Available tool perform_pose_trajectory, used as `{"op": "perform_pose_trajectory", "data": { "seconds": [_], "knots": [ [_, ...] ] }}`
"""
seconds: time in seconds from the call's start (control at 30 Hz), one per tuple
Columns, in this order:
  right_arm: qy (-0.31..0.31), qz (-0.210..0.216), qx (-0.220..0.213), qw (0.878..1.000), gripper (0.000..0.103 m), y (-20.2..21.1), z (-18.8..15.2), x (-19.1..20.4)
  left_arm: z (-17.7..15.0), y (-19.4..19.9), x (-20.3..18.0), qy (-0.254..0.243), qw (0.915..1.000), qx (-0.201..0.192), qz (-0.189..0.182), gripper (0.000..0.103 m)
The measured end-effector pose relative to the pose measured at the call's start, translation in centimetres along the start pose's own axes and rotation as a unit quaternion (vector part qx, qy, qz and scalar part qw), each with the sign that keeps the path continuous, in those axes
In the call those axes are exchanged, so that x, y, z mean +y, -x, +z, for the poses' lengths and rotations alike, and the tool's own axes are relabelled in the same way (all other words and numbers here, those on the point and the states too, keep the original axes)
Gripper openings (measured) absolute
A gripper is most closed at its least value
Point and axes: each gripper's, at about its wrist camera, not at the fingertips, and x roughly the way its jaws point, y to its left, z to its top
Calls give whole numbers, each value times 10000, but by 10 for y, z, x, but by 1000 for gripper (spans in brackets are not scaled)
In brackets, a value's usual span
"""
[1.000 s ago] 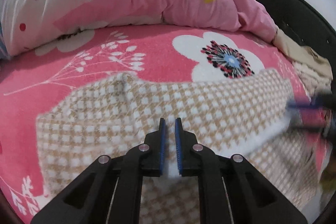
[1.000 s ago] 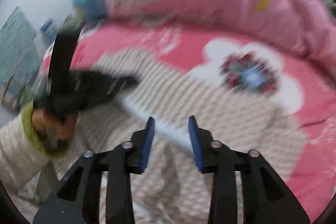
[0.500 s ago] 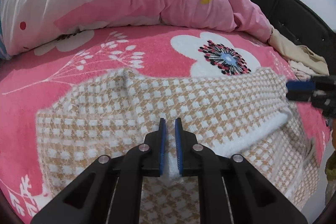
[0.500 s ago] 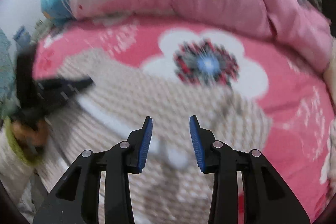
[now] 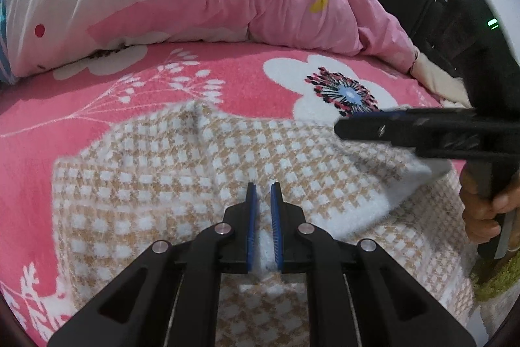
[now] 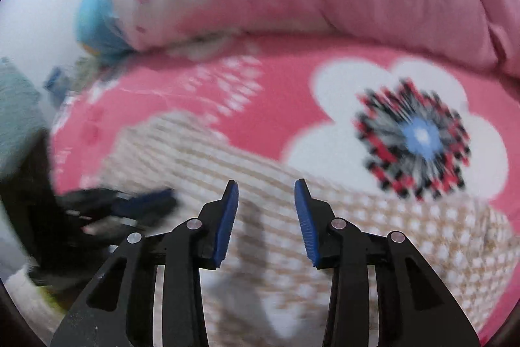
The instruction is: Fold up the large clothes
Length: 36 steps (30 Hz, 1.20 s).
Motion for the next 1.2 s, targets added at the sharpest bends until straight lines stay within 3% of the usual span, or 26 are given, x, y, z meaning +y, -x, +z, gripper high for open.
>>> {"op": "perform_pose_trajectory", "data": {
  "seconds": [0.07, 0.13, 0.17, 0.27, 0.33, 0.4, 0.47, 0.57, 0.7, 0.77, 0.8, 0.83, 0.87, 0.97, 1.03, 1.1, 1.2],
  "knots": [
    [142, 102, 127, 9998, 37, -12, -2, 9, -2, 1, 2, 80, 9999, -40, -63, 9],
    [156, -142, 458, 9987, 37, -42, -12, 6, -3, 1, 4, 146, 9999, 0, -73, 9],
    [232, -127, 392, 9989, 37, -45, -12, 6, -4, -1, 5, 138, 9999, 59, -60, 9],
    [-81, 51, 379, 9992, 37, -17, -11, 0, -2, 2, 2, 42, 10000, -12, -22, 9],
    [-27, 216, 58, 9997, 38, 23, -21, -4, -2, 2, 1, -29, 10000, -8, 4, 9],
    [174, -236, -93, 9995, 46, 41, -35, -6, -3, 1, 2, -36, 10000, -22, 4, 9],
    [273, -791, 173, 9963, 48, 32, -53, -22, -4, 0, 1, -27, 10000, -31, 10, 9],
    [187, -606, 164, 9978, 48, 27, -64, -32, -5, -1, -1, -79, 9999, -3, 71, 9],
    [11, -705, -110, 9975, 50, 71, -67, -29, -5, 1, -6, -214, 9995, -1, 248, 9],
    [-155, -1087, -273, 9936, 50, 77, -75, -41, -7, 1, -5, -200, 9995, -2, 247, 9],
    [-340, -1325, -113, 9905, 51, 68, -84, -57, -7, 1, -5, -188, 9995, 0, 255, 9],
    [-450, -1351, 75, 9898, 51, 56, -89, -66, -7, 0, -5, -169, 9995, 15, 271, 9],
    [-634, -1100, 206, 9917, 51, 45, -98, -79, -6, 0, -6, -122, 9995, 54, 287, 9],
    [-922, -1035, 91, 9903, 52, 70, -100, -79, -5, 11, -11, -20, 9987, 89, 505, 9],
    [-883, -1003, -102, 9910, 56, 95, -105, -65, -7, 27, -16, -64, 9979, 68, 637, 19],
    [-778, -1035, -329, 9910, 70, 118, -116, -48, -12, 51, -24, -174, 9969, -33, 772, 38],
    [-693, -1024, -556, 9908, 78, 149, -147, -22, -24, 85, -34, -246, 9952, -146, 938, 55]
  ]
}}
